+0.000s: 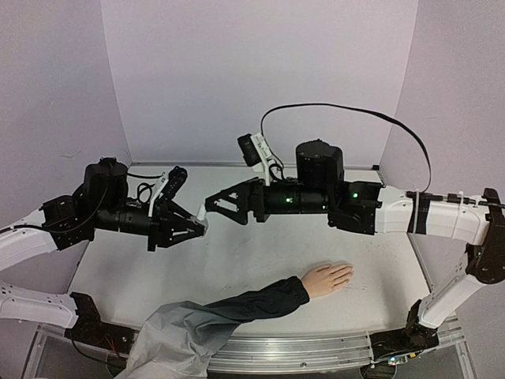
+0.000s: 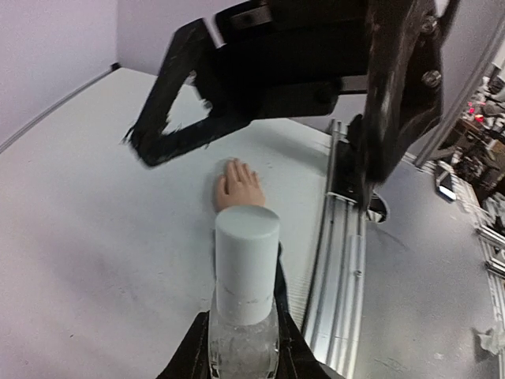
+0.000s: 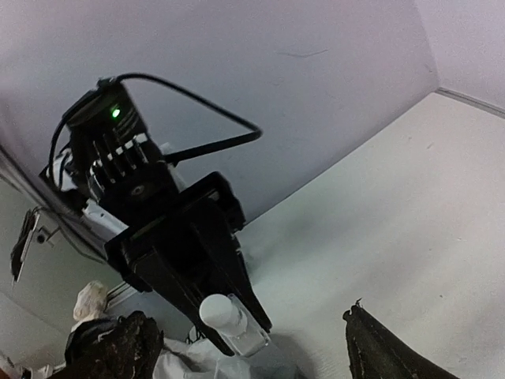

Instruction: Paint the nails

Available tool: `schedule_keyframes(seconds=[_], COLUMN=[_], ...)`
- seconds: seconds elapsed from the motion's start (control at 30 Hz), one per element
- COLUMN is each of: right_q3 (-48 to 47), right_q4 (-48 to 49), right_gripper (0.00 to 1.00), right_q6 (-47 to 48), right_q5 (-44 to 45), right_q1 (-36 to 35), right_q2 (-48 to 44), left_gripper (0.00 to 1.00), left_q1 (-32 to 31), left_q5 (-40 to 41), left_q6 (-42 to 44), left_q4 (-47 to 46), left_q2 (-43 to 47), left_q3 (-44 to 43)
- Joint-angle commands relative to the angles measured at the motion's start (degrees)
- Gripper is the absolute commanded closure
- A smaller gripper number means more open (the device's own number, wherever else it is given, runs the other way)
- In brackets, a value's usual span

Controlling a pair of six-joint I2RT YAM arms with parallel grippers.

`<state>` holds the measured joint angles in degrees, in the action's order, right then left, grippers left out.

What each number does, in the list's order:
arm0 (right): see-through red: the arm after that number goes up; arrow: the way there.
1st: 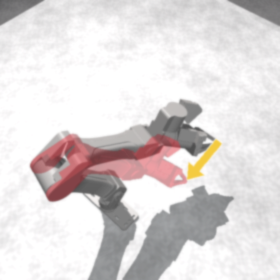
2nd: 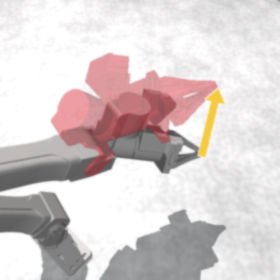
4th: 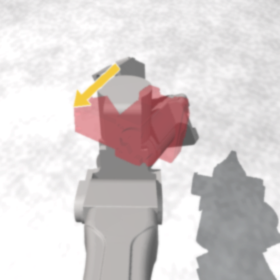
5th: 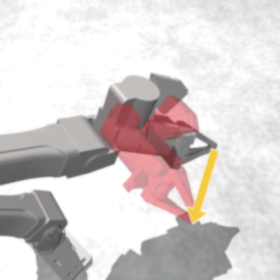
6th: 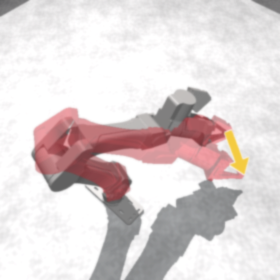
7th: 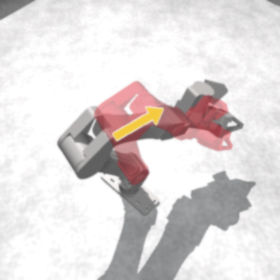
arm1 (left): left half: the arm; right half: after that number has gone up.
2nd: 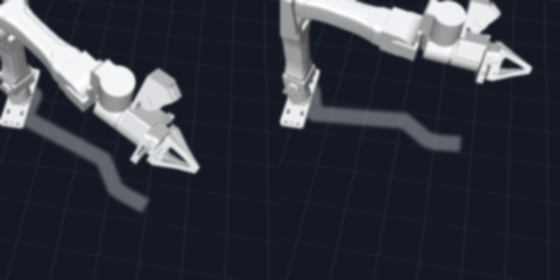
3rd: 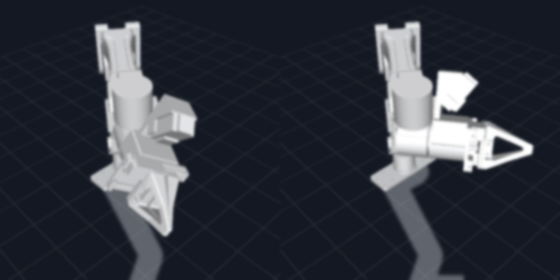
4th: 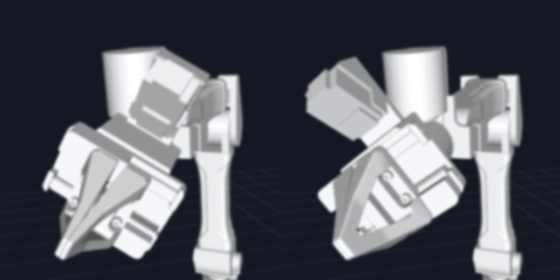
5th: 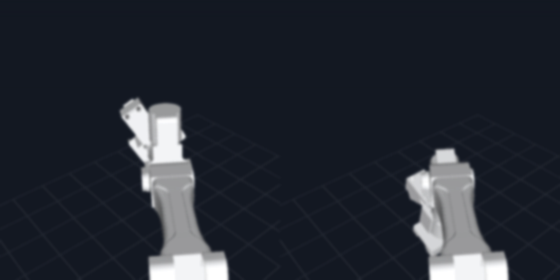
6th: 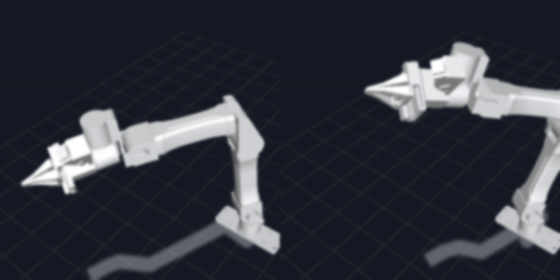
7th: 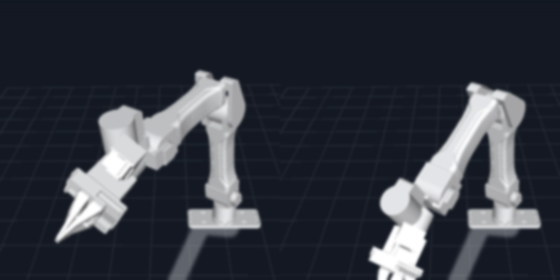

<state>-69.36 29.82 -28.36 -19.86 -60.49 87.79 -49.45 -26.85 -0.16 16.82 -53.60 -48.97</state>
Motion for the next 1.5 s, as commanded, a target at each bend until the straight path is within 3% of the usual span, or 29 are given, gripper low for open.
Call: schedule_keyframes(seconds=[0.0,0.13,0.43,0.6,0.67,0.7,0.87,0.97,1.07,1.17,1.3,1.37,1.47], right_q3=[-3.99,-5.44,-7.69,-8.71,-8.95,-9.15,-10.61,-22.83,-37.68,-41.7,-37.35,-31.7,-23.94], right_q4=[6.37,7.43,9.28,9.25,9.21,9.05,6.96,-13.58,-25.44,-24.45,-19.03,-14.34,-8.3], right_gripper=[0.25,0.44,0.69,0.88,0.99,1.0,1.0,1.0,1.0,1.0,0.99,0.91,0.63], right_q6=[2.11,1.77,0.33,-0.61,-1.01,-1.45,-10.03,-18.12,-21.37,-20.55,-15.65,-13.28,-8.25], right_q5=[-14.11,-16.57,-18.89,-18.32,-16.94,-15.01,2.34,29.62,49.19,48.35,42.57,39.14,33.67], right_q1=[-0.2,-0.2,-0.48,-0.94,-1.11,-1.3,-2.17,-7.61,-14.75,-15.52,-14.09,-12.85,-10.5], right_q2=[3.13,5.34,8.82,10.49,11.0,11.26,15.8,23.31,31.18,33.23,29.19,24.81,17.38], left_gripper=[1.0,1.0,1.0,1.0,1.0,1.0,1.0,1.0,1.0,1.0,1.0,1.0,1.0], left_q1=[0.1,0.06,0.06,0.06,0.06,0.06,0.05,0.08,0.1,0.14,0.12,0.1,0.14], left_q5=[-13.94,-15.5,-13.98,-8.19,-3.86,-0.25,26.71,39.34,41.17,38.69,35.85,35.02,33.48], left_q6=[1.56,1.66,1.72,1.87,1.68,1.39,-1.84,-1.9,-1.29,-1.24,-1.08,-1.07,-0.96], left_q4=[-4.33,-4.52,-4.51,-4.51,-4.51,-4.51,-4.49,-3.9,-2.52,-2.41,-2.4,-2.32,-2.32], left_q2=[-0.61,-0.66,-0.03,1.93,2.81,3.34,6.43,6.53,5.32,5.25,5.03,4.95,4.6], left_q3=[-3.5,-3.5,-3.29,-2.67,-2.34,-2.14,0.03,0.57,-0.26,-0.16,-0.23,-0.37,-0.47])
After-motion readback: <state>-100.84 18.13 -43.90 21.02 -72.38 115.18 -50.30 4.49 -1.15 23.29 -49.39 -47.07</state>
